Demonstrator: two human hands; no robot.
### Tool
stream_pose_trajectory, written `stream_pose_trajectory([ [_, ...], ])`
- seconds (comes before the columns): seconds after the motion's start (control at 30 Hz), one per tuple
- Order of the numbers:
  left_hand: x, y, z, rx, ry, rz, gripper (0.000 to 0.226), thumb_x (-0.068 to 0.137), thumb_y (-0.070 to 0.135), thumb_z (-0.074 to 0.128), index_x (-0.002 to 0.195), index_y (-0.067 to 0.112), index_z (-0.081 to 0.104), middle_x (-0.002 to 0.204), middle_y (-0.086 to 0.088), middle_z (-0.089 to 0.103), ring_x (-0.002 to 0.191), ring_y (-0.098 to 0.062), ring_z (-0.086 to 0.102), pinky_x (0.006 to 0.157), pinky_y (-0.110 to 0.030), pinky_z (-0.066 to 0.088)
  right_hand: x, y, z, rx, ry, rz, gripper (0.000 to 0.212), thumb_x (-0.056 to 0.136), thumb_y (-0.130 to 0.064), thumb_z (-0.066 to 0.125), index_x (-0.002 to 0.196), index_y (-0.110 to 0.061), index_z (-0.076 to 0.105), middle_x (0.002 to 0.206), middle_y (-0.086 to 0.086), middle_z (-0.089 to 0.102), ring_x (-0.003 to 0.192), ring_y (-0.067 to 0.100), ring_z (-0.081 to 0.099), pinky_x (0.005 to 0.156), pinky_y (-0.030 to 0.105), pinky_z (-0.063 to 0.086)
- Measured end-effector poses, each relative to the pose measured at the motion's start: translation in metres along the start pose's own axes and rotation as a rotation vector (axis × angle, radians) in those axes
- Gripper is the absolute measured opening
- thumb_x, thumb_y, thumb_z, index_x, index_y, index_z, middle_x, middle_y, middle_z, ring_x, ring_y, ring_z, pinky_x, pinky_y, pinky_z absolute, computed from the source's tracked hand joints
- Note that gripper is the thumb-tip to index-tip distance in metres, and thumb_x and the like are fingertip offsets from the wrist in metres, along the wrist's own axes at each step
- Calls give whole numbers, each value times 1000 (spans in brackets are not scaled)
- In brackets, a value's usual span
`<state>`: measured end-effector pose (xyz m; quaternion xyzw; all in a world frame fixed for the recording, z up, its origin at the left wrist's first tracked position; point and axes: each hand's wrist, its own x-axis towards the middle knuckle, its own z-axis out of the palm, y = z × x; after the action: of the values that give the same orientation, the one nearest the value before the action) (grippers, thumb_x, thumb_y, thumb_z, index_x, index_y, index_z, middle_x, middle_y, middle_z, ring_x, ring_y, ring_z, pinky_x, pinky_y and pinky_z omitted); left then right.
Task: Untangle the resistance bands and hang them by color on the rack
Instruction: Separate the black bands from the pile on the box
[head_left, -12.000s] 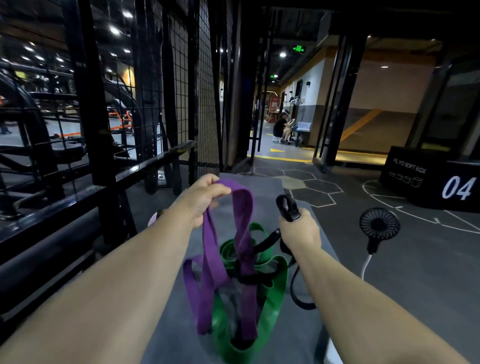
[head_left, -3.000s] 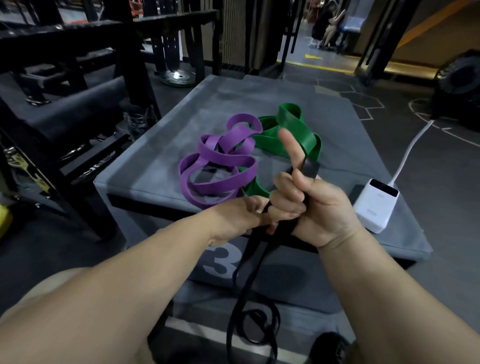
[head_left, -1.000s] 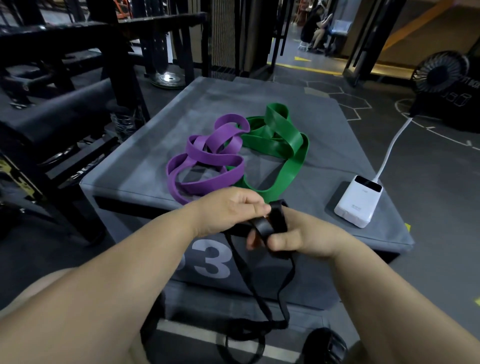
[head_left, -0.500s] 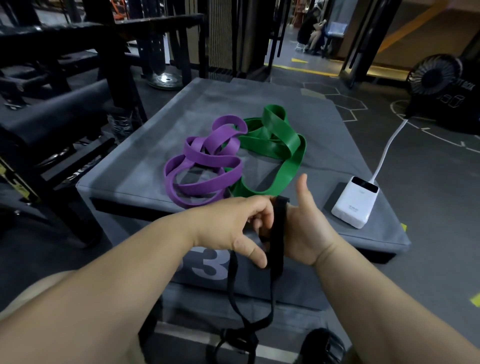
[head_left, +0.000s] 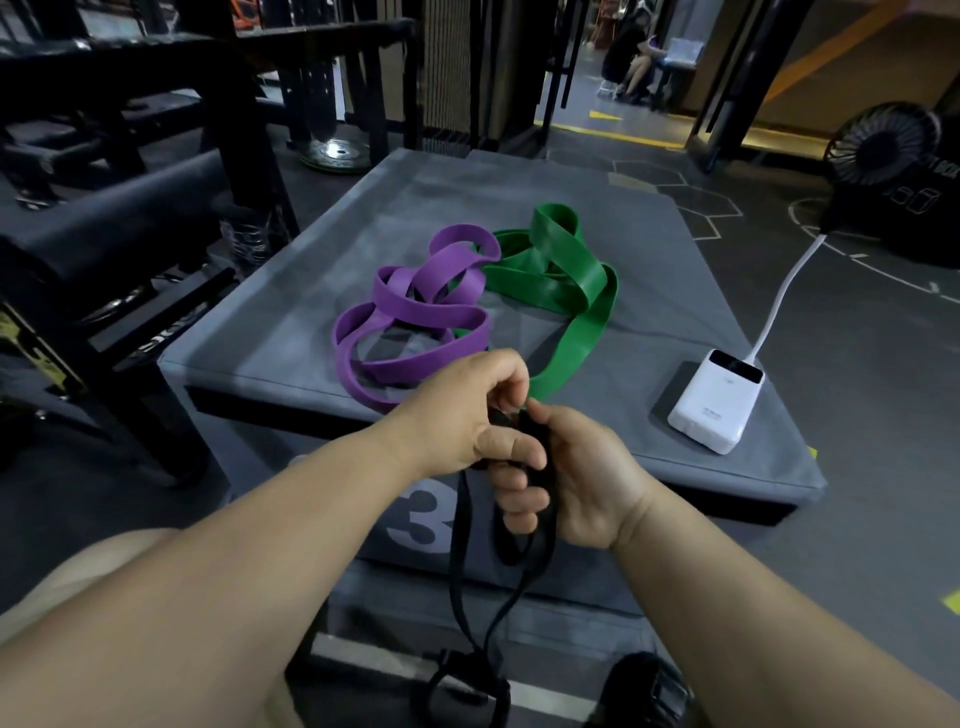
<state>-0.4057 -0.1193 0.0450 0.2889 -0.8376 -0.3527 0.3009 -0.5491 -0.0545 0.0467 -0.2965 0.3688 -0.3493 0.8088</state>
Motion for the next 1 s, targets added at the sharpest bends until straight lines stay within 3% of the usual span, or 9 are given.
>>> stream_pose_trajectory([
  [0.13, 0, -10, -8, -83, -130, -102, 72, 47, 86, 65, 92, 34, 44, 93, -1, 55, 85, -10, 51, 80, -40, 49, -3, -5, 0, 17, 20, -75, 45, 90, -40, 35, 73, -13, 67, 55, 4, 44, 37, 13, 34, 44, 23, 33],
  [0.23, -3, -14, -13, -31, -291, -200, 69, 60, 78, 61, 104, 26, 50, 99, -9, 62, 89, -18, 59, 88, -47, 50, -9, -15, 0, 75, 59, -188, 35, 88, -38, 37, 78, -9, 53, 51, 4, 39, 35, 13, 31, 42, 22, 34],
  [0.33, -7, -9, -13, -134, -311, -240, 64, 72, 69, 49, 106, 14, 54, 83, -5, 57, 78, -16, 55, 85, -40, 49, -14, -22, -3, 68, 112, -233, 34, 88, -37, 39, 73, -10, 53, 51, 5, 40, 38, 15, 34, 44, 24, 36],
  [0.5, -4, 8, -16, -318, -218, -194, 32, 97, 47, 41, 97, 15, 39, 75, 5, 40, 61, 3, 41, 64, -13, 37, -11, -12, -8, -56, 78, -47, 50, 91, -54, 34, 75, -11, 54, 57, 10, 50, 44, 21, 45, 55, 30, 42],
  [0.63, -3, 12, -12, -291, -242, -116, 24, 94, 38, 48, 96, 16, 42, 69, 16, 49, 63, -1, 48, 62, -15, 41, -6, 1, -13, -128, -72, -10, 93, 69, -90, 17, 76, -6, 57, 60, 12, 51, 44, 21, 46, 58, 34, 45],
  [0.7, -2, 12, -11, -285, -219, -107, 26, 89, 40, 53, 96, 16, 44, 72, 18, 51, 66, 2, 50, 63, -13, 42, -7, 1, -12, -125, -179, 3, 100, 59, -95, 17, 76, -6, 58, 60, 11, 51, 44, 21, 47, 61, 35, 45],
  [0.8, -1, 6, -5, -286, -166, -99, 34, 86, 51, 61, 94, 21, 48, 75, 20, 53, 71, 6, 49, 69, -12, 39, -10, -2, -15, -53, -329, 0, 88, 62, -92, 36, 75, -8, 60, 55, 6, 52, 40, 16, 48, 58, 32, 47],
  [0.93, -4, 0, 4, -345, -110, -168, 60, 70, 81, 53, 91, 25, 53, 81, 1, 50, 77, -14, 42, 71, -31, 36, -10, -5, -20, -73, -503, -16, 35, 88, -49, 61, 82, -15, 59, 54, -7, 52, 34, 5, 34, 53, 23, 47],
  [1.0, -5, 0, 2, -365, -119, -193, 63, 68, 85, 47, 92, 28, 57, 85, 4, 53, 81, -11, 46, 76, -27, 39, -11, -9, -21, -83, -514, -6, 26, 90, -41, 61, 80, -17, 58, 51, -10, 43, 36, 6, 26, 51, 21, 44],
])
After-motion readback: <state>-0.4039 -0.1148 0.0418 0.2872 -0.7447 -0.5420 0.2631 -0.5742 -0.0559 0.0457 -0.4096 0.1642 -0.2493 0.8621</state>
